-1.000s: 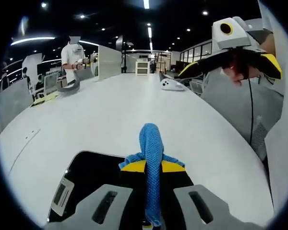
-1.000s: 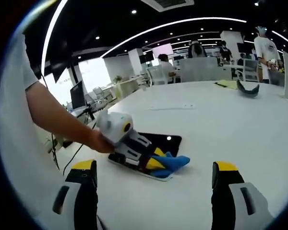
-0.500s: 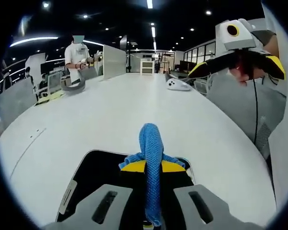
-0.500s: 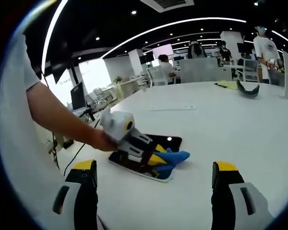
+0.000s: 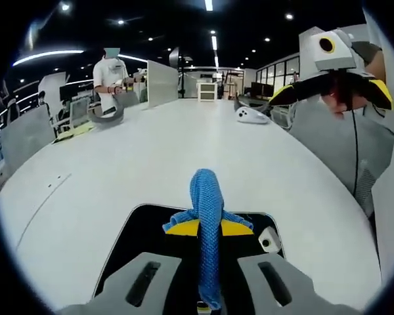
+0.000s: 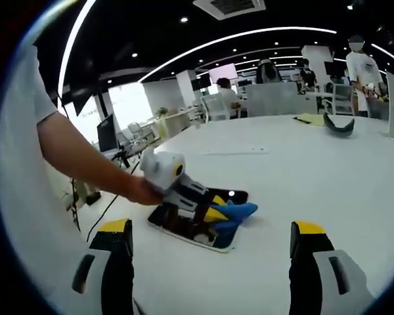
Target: Wipe the mirror surface with the cleaning cloth until all visible marks leave the cleaned area.
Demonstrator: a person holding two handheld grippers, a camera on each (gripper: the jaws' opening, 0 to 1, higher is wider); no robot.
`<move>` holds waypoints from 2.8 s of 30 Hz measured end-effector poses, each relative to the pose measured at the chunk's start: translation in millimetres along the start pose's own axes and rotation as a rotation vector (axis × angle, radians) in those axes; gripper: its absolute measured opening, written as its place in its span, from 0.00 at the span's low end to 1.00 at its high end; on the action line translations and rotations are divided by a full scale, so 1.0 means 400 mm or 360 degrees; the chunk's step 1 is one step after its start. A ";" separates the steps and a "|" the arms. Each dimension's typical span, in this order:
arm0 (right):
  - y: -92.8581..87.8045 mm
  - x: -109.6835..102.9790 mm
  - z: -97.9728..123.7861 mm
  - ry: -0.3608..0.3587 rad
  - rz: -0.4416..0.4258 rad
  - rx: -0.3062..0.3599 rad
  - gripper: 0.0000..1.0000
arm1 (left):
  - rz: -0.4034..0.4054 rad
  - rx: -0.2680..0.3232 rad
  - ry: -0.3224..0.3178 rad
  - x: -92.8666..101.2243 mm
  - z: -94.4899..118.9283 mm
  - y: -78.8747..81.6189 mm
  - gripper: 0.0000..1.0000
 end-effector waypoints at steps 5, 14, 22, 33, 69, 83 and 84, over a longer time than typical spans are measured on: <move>0.006 -0.002 -0.005 0.0012 0.0043 0.0033 1.00 | 0.0007 0.0002 0.0016 -0.015 0.005 0.000 0.07; 0.004 -0.003 -0.005 0.0028 0.0025 0.0017 1.00 | 0.0013 0.0010 0.0060 -0.042 0.015 0.001 0.07; 0.005 -0.008 -0.006 0.0036 0.0033 0.0017 1.00 | 0.0026 0.0018 0.0092 -0.063 0.023 -0.002 0.07; 0.002 -0.010 -0.008 0.0046 0.0016 0.0020 1.00 | 0.0030 0.0008 0.0127 -0.094 0.036 0.001 0.07; 0.006 -0.002 0.001 0.0055 -0.0014 0.0028 1.00 | 0.0231 -0.0035 0.0350 -0.191 0.075 0.004 0.14; -0.003 -0.004 0.003 0.0051 -0.0022 0.0015 1.00 | 0.0060 -0.0118 0.0428 -0.155 0.065 0.016 0.07; -0.005 -0.004 0.004 0.0051 -0.0027 0.0011 1.00 | 0.0070 -0.0117 0.0437 -0.154 0.065 0.016 0.07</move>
Point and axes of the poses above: the point that each gripper's makers call its tool centre point, and the gripper's own axes: z roughly backward along the fingers, x roughly to its right, y roughly out of its top, the point moved 9 cm from there along z, roughly backward along the fingers, and after that the axes turned 8 degrees about z, right-handed, at the moved point
